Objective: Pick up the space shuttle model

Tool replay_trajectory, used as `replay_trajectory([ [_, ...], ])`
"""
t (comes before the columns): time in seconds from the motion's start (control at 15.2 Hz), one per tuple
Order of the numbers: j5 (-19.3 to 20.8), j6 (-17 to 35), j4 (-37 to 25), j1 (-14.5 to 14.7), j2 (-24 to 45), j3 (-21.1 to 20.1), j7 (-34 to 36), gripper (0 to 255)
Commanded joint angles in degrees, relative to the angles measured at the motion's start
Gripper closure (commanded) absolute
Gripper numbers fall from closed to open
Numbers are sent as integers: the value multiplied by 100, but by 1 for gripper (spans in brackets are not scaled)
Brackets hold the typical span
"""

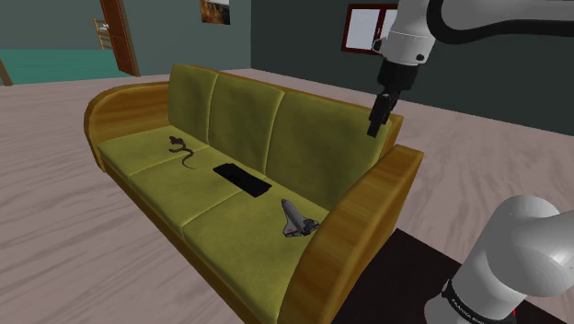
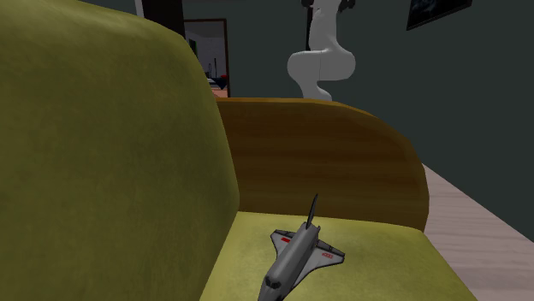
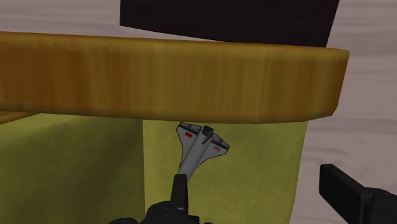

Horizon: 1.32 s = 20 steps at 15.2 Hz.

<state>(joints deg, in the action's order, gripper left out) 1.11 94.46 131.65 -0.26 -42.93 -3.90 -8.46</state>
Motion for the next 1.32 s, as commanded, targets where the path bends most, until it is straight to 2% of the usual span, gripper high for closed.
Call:
replay_trajectory([
  [0.0,0,0,0,0,0,0,0,0],
  [0.66,-9,1927,718,-255,1271,-256,805,0],
  [1.25,224,3526,673,-523,2987,-441,1625,0],
])
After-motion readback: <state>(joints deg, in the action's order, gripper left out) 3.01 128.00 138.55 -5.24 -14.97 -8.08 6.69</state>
